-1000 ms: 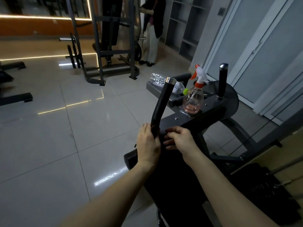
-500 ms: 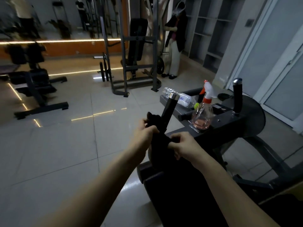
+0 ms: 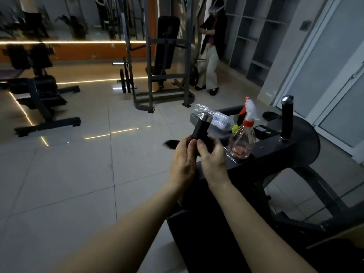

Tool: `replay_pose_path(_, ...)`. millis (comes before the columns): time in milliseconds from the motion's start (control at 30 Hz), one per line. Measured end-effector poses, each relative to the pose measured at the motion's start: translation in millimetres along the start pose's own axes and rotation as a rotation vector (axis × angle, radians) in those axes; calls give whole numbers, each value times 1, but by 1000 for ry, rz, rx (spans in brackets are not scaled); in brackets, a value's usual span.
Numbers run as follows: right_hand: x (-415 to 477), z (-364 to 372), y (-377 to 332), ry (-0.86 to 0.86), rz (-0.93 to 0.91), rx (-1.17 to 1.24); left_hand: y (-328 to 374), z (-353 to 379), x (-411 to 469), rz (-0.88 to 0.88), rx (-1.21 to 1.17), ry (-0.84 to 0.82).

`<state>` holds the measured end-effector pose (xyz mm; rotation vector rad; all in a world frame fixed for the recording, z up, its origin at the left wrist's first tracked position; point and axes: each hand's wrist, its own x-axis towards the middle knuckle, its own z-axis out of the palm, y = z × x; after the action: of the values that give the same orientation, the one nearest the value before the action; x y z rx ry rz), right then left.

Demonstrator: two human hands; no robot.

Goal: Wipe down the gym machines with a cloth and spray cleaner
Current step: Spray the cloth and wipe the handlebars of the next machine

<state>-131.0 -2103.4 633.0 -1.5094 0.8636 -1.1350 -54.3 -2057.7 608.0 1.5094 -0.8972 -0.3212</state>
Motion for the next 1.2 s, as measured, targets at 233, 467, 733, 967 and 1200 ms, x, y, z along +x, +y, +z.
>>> replay_pose_path(233, -24, -13, 47, -167, -190, -553, -53, -9, -24, 126, 267, -64)
replay_pose_path(467, -37, -27, 22, -621, -433, -1093, -67, -51, -69, 231, 565, -97)
replay_pose_path(733, 4, -20, -43, 8, -262, -396, 30, -32, 5, 190, 193, 188)
replay_pose_path(967, 45, -8, -53, 82, -160, -310, 42, 19, 42, 172, 157, 41)
replay_pose_path(1200, 15, -17, -17, -71, -44, -399, 2, 0, 31, 72, 57, -149)
